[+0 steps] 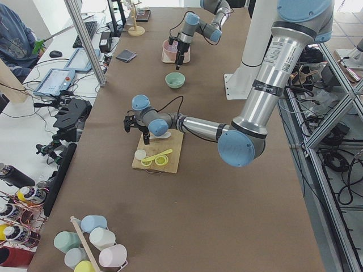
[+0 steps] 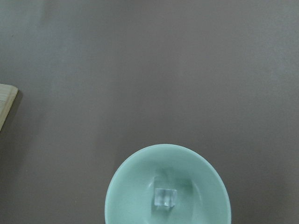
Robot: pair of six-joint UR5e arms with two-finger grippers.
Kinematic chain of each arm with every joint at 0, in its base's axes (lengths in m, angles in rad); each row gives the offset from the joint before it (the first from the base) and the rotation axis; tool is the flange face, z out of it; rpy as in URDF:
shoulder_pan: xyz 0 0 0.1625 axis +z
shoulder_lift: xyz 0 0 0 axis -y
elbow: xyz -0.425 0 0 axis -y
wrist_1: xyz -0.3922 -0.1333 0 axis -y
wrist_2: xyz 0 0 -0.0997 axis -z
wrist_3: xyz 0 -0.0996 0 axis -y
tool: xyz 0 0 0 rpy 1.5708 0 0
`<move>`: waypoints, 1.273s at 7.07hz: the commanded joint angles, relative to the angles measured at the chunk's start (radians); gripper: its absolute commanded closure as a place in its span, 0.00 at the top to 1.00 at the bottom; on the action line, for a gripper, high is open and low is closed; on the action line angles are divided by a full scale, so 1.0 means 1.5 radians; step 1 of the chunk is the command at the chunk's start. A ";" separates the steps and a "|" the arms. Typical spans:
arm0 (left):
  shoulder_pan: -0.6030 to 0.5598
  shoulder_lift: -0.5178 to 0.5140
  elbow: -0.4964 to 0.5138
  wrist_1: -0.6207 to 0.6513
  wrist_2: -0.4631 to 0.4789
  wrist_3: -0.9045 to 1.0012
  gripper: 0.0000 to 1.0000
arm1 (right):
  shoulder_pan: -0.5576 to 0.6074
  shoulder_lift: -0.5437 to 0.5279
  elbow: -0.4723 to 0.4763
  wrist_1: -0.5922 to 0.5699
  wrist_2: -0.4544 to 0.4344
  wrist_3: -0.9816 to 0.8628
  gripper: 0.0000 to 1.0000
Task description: Put spoon and ice into bowl
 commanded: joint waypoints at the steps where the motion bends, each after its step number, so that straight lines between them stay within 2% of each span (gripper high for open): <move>1: 0.016 0.009 -0.025 -0.004 0.001 -0.047 0.25 | 0.021 -0.015 0.027 -0.007 0.024 -0.002 1.00; 2: 0.021 0.015 -0.030 -0.003 0.001 -0.044 0.00 | 0.025 -0.015 0.028 -0.006 0.031 -0.002 1.00; 5: 0.022 0.017 -0.058 0.004 0.002 -0.048 0.00 | 0.027 -0.018 0.042 -0.007 0.034 -0.002 1.00; 6: 0.022 0.010 -0.070 0.005 -0.005 -0.051 0.00 | 0.049 -0.037 0.075 -0.009 0.070 -0.001 1.00; 7: 0.026 -0.012 -0.080 0.007 -0.009 -0.061 0.00 | 0.102 -0.079 0.110 -0.009 0.141 -0.003 1.00; 9: 0.065 -0.100 -0.076 0.007 -0.004 -0.166 0.00 | 0.250 -0.184 0.127 -0.009 0.293 -0.148 1.00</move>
